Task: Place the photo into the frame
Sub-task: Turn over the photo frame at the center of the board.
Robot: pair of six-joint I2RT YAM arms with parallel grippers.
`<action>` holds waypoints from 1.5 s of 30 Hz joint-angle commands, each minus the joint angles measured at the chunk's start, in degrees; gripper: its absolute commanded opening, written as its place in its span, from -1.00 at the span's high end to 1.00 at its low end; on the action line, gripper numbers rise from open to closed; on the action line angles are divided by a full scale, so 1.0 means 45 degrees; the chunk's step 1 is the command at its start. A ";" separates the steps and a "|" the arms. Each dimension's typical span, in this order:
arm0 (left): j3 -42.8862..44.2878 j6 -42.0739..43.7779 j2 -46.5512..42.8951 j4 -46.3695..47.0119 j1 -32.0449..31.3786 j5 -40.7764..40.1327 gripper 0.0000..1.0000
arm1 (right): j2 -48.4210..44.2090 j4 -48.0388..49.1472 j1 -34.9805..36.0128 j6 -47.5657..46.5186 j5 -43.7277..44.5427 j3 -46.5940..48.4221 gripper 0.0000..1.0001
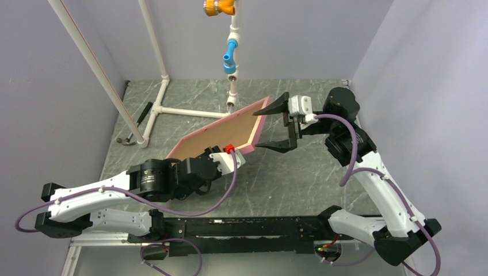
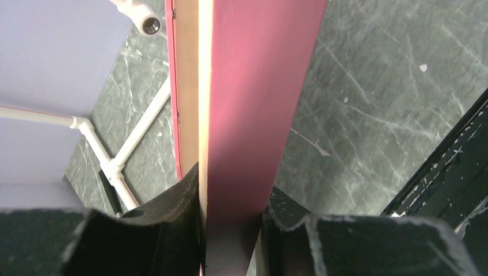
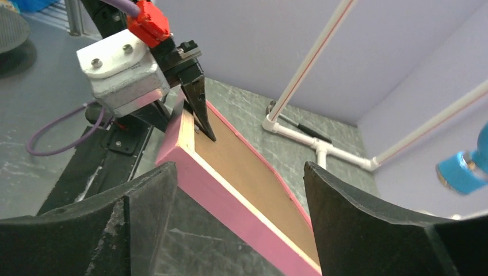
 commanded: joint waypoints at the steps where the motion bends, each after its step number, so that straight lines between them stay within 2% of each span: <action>1: 0.0803 -0.2928 -0.0482 0.2756 -0.0109 0.2751 1.00 | 0.0699 -0.0318 0.1255 -0.1801 0.0027 0.0835 -0.55; 4: 0.0828 -0.2970 -0.0480 0.2858 -0.0110 0.2832 1.00 | 0.1179 -0.1371 0.1988 -0.2678 0.0560 0.1229 -0.11; 5: 0.0855 -0.2991 -0.0476 0.2879 -0.0110 0.2834 1.00 | 0.1255 -0.1647 0.2112 -0.2891 0.0714 0.1284 -0.09; 7: 0.0877 -0.2979 -0.0470 0.2883 -0.0096 0.2847 1.00 | 0.1191 -0.2163 0.2204 -0.3300 0.1024 0.1349 -0.19; 11: 0.0789 -0.2965 -0.0526 0.2930 -0.0110 0.2755 1.00 | 0.0239 -0.1856 0.2216 -0.3434 0.2025 0.0913 -0.45; 15: 0.0712 -0.2909 -0.0509 0.3062 -0.0110 0.2752 1.00 | -0.0497 -0.2161 0.2200 -0.3612 0.2477 0.0573 -0.96; 20: 0.0803 -0.2829 -0.0384 0.3105 -0.0109 0.2843 1.00 | 0.0312 -0.5142 0.2208 -0.4954 0.2240 0.1669 -0.98; 22: 0.0844 -0.2791 -0.0327 0.3136 -0.0109 0.2934 1.00 | 0.0608 -0.5575 0.2206 -0.5113 0.2091 0.1776 -0.98; 27: 0.0865 -0.2760 -0.0231 0.3221 -0.0110 0.3103 1.00 | 0.0873 -0.4113 0.2270 -0.4555 0.1609 0.1071 -0.97; 32: 0.0852 -0.2847 -0.0216 0.3230 -0.0104 0.3271 1.00 | 0.1387 -0.3283 0.2527 -0.4286 0.0935 0.1232 -0.89; 35: 0.0829 -0.2929 -0.0221 0.3237 -0.0109 0.3269 1.00 | 0.1613 -0.3126 0.2724 -0.4178 0.0622 0.1454 -0.81; 40: 0.0743 -0.3016 -0.0374 0.3321 -0.0110 0.3325 0.94 | 0.1760 -0.3354 0.2934 -0.4309 0.0628 0.1595 -0.46; 42: 0.0713 -0.3033 -0.0472 0.3389 -0.0110 0.3341 0.90 | 0.1787 -0.3564 0.2988 -0.4387 0.0765 0.1691 -0.21; 45: 0.0688 -0.3033 -0.0604 0.3435 -0.0110 0.3250 0.85 | 0.1774 -0.3623 0.3017 -0.4373 0.0859 0.1780 0.44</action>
